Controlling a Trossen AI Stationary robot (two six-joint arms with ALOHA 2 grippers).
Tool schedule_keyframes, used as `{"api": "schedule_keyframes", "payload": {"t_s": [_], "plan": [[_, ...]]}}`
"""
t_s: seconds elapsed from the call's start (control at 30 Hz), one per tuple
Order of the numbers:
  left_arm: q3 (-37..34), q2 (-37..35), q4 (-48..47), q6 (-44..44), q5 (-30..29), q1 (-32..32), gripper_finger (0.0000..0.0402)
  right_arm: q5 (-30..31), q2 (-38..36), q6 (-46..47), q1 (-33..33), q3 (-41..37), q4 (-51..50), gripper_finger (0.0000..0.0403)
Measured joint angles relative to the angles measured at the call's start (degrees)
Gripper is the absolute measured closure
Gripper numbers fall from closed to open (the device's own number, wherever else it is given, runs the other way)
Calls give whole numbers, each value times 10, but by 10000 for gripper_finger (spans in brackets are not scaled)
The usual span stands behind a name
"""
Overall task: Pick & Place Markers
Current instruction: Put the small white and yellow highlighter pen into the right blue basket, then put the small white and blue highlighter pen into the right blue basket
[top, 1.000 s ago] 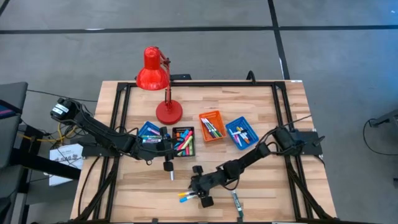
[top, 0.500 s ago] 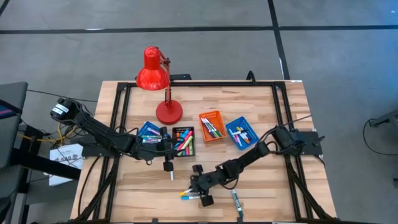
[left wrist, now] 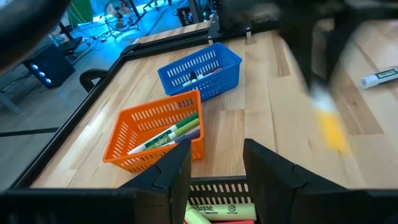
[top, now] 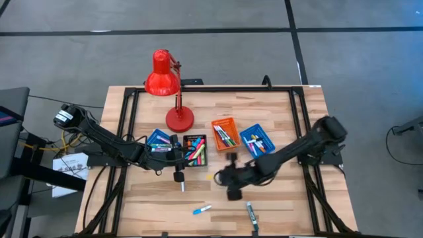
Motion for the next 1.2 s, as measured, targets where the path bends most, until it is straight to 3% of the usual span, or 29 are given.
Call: {"api": "schedule_keyframes", "payload": {"t_s": [0.2,0.3,0.53,0.77,0.87,1.1,1.2], "plan": [[0,0,0,-2,17,0,260,136,-108,91,2,-139,-43,383],[0,0,-1,-14,18,0,260,181,-176,180,-16,-218,-40,365],[0,0,0,-15,18,0,260,222,-300,381,-53,-356,-40,359],[0,0,1,-14,18,0,259,180,-310,487,-80,-412,-27,358],[0,0,1,-14,18,0,260,182,-301,491,-79,-411,-12,333],[0,0,1,-13,17,0,260,182,-305,393,-78,-369,45,281],[0,0,2,-13,17,0,259,152,-305,373,-74,-347,104,267]]}}
